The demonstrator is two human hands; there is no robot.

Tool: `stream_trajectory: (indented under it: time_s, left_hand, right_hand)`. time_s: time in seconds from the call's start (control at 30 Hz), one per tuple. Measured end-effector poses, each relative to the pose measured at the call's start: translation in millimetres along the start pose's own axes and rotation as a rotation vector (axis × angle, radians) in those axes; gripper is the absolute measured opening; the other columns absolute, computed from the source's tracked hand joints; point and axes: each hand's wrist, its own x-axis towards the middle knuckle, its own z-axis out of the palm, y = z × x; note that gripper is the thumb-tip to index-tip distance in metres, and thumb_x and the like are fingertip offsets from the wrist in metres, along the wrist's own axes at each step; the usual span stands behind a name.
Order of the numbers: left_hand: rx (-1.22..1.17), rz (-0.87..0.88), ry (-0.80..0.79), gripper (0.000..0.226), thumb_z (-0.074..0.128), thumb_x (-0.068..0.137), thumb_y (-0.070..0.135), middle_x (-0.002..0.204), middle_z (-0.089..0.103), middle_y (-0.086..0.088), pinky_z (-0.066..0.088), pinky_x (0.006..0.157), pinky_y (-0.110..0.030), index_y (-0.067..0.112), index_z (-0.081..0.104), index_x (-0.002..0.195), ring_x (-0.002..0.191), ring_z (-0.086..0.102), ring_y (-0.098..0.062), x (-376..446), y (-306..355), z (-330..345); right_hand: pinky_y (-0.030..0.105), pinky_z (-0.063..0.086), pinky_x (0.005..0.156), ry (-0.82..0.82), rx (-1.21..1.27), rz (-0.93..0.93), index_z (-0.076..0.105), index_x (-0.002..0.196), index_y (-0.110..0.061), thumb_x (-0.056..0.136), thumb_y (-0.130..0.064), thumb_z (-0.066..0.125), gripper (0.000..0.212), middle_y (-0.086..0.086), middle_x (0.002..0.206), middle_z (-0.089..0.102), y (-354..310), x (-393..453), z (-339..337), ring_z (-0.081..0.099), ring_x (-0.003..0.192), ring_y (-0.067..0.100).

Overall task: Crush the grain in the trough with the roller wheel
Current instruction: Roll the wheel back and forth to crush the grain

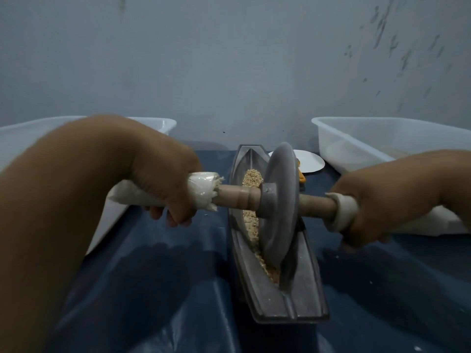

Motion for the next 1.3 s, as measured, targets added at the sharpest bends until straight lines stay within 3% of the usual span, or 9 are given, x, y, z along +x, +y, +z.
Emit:
stream_trajectory:
  time_s: [0.07, 0.27, 0.33, 0.5, 0.6, 0.87, 0.97, 1.17, 1.3]
  left_hand:
    - [0.007, -0.015, 0.074, 0.026, 0.075, 0.050, 0.034, 0.069, 0.073, 0.005, 0.057, 0.071, -0.033, 0.024, 0.071, 0.074, 0.062, 0.070, -0.011, 4, 0, 2]
    - [-0.038, -0.108, 0.393, 0.013, 0.074, 0.072, 0.015, 0.063, 0.068, 0.001, 0.043, 0.050, -0.020, 0.021, 0.064, 0.078, 0.054, 0.062, -0.014, 32, -7, 18]
    - [-0.017, -0.108, 0.332, 0.014, 0.075, 0.073, 0.016, 0.055, 0.066, 0.005, 0.042, 0.047, -0.018, 0.022, 0.063, 0.077, 0.049, 0.061, -0.010, 29, -5, 17]
    - [0.048, -0.050, 0.061, 0.014, 0.079, 0.062, 0.031, 0.061, 0.070, 0.008, 0.049, 0.064, -0.024, 0.027, 0.070, 0.072, 0.058, 0.068, -0.006, -1, 5, 2]
    - [0.059, -0.030, 0.066, 0.014, 0.078, 0.060, 0.034, 0.062, 0.070, 0.007, 0.047, 0.068, -0.027, 0.036, 0.069, 0.070, 0.059, 0.067, -0.005, -4, 6, 2]
    - [0.046, -0.154, 0.592, 0.018, 0.071, 0.076, 0.017, 0.076, 0.058, 0.006, 0.042, 0.063, -0.028, 0.027, 0.061, 0.086, 0.070, 0.056, -0.014, 44, -2, 25]
    - [0.062, -0.136, 0.485, 0.019, 0.072, 0.075, 0.015, 0.073, 0.059, 0.006, 0.039, 0.055, -0.026, 0.027, 0.061, 0.085, 0.063, 0.055, -0.010, 38, -2, 20]
    - [0.130, -0.085, 0.159, 0.015, 0.079, 0.069, 0.024, 0.054, 0.066, 0.009, 0.043, 0.054, -0.020, 0.025, 0.065, 0.075, 0.049, 0.062, -0.004, 7, 5, 6]
    - [0.118, -0.123, 0.322, 0.021, 0.079, 0.071, 0.022, 0.069, 0.066, 0.005, 0.042, 0.056, -0.023, 0.026, 0.061, 0.080, 0.064, 0.062, -0.012, 26, 5, 11]
  right_hand:
    - [0.019, 0.048, 0.052, 0.051, 0.003, 0.006, 0.066, 0.078, -0.030, 0.069, -0.033, 0.085, 0.022, -0.002, 0.065, 0.070, 0, 6, 3, 0.068, 0.057, 0.012]
    - [0.030, 0.045, 0.065, 0.765, -0.395, 0.002, 0.054, 0.081, -0.031, 0.082, -0.035, 0.065, 0.011, -0.007, 0.083, 0.064, -6, 35, 11, 0.061, 0.082, 0.021]
    - [0.029, 0.045, 0.063, 0.666, -0.380, -0.002, 0.057, 0.084, -0.030, 0.081, -0.034, 0.068, 0.012, -0.005, 0.084, 0.066, -5, 30, 7, 0.062, 0.080, 0.019]
    - [0.020, 0.050, 0.052, -0.005, 0.022, 0.020, 0.066, 0.075, -0.032, 0.069, -0.031, 0.086, 0.021, -0.001, 0.065, 0.069, 0, -5, -3, 0.069, 0.057, 0.014]
    - [0.023, 0.052, 0.054, -0.066, 0.077, -0.008, 0.067, 0.068, -0.033, 0.068, -0.030, 0.087, 0.021, 0.001, 0.061, 0.068, 1, -4, -1, 0.068, 0.055, 0.016]
    - [0.031, 0.045, 0.061, 0.920, -0.410, 0.010, 0.057, 0.084, -0.026, 0.085, -0.041, 0.059, 0.015, -0.006, 0.079, 0.063, 7, 50, 18, 0.060, 0.074, 0.022]
    - [0.030, 0.046, 0.063, 0.780, -0.356, -0.009, 0.058, 0.083, -0.029, 0.083, -0.041, 0.065, 0.014, -0.005, 0.081, 0.065, 10, 44, 11, 0.061, 0.075, 0.019]
    - [0.020, 0.049, 0.050, -0.005, 0.030, 0.028, 0.066, 0.075, -0.035, 0.061, -0.038, 0.087, 0.025, -0.001, 0.062, 0.069, 7, 2, -5, 0.066, 0.052, 0.014]
    - [0.026, 0.048, 0.053, 0.258, -0.077, 0.023, 0.063, 0.080, -0.027, 0.067, -0.037, 0.083, 0.025, -0.002, 0.065, 0.068, 8, 24, 1, 0.067, 0.058, 0.016]
